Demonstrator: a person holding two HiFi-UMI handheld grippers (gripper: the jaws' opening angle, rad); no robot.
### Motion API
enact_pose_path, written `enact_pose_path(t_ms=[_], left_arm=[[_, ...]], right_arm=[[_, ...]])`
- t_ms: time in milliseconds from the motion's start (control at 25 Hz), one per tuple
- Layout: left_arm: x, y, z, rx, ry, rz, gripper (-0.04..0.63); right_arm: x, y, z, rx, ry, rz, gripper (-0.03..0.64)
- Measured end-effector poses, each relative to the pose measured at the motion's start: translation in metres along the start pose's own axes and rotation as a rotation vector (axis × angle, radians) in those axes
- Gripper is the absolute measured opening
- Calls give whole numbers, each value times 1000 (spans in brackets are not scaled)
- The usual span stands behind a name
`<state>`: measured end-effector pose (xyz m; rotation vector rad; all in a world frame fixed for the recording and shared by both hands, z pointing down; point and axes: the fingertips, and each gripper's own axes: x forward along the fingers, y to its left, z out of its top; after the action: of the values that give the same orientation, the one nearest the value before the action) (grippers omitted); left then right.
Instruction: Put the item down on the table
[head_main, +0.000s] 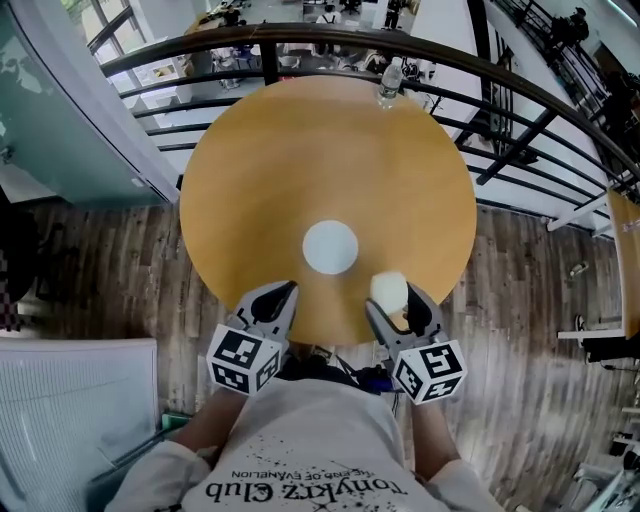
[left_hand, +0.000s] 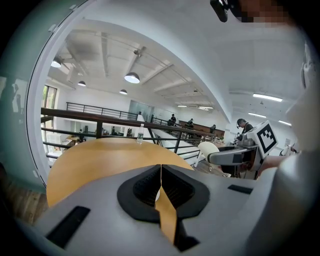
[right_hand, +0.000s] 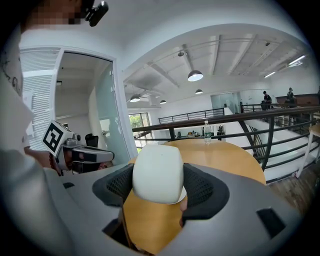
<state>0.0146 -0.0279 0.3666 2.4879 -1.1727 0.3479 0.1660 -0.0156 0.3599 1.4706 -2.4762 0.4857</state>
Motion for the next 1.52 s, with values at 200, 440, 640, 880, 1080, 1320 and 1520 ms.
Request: enact_pose_path(t_ms=[200,440,640,880,1080,1320,1520], left_arm=[[6,16,5,-3,15,-4,25],[14,28,14,7,43,-26,25],[26,43,17,10,47,-37,25],[46,61,13,3,78,-60,25],[63,73,5,8,96,-73,25],[79,89,-5,2,115,-72,25],[100,109,-9,-15,128,-66,25]], right_arm=[[15,-2,3,21,12,-13,313],[22,-5,4,51,37,-44,313],[40,-13,2,52,47,-60,313],[71,-20,-10,51,106,-72,313],[98,-25,-27,64,149,-71,313],[127,-32,-46,77,191,-69,313],[167,-46,-58,83,233,-65,313]])
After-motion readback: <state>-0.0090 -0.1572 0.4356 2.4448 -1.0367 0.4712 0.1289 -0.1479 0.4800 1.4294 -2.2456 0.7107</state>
